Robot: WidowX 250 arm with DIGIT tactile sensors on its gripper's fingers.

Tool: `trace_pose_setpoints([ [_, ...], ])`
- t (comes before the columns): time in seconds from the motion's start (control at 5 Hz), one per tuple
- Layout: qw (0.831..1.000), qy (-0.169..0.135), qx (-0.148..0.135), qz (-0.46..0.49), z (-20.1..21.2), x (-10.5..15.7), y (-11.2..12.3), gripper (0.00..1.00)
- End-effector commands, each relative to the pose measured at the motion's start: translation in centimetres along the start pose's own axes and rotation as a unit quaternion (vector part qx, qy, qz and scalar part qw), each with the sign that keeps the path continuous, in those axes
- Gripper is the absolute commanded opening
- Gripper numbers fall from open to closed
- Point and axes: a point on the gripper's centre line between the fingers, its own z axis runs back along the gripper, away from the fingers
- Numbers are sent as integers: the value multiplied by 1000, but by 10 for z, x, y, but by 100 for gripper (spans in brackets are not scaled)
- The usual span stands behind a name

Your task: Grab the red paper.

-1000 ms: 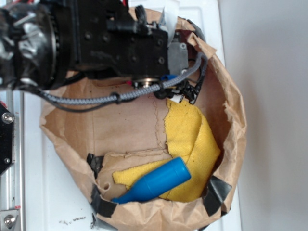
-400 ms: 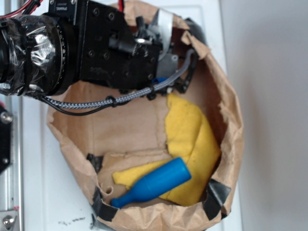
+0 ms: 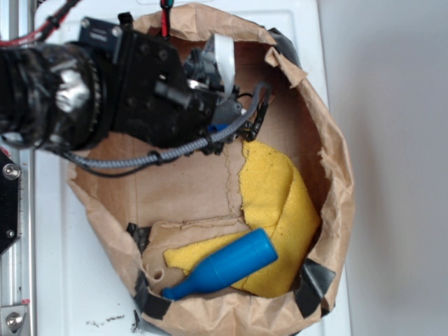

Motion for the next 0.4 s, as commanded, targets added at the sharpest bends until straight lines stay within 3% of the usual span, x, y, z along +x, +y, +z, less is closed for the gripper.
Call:
trace_pose_setpoints([
  [0.0, 1000, -21, -13, 13, 15, 12, 9, 0],
  [0.2, 1000, -9, -19, 16, 25, 16, 10, 0],
])
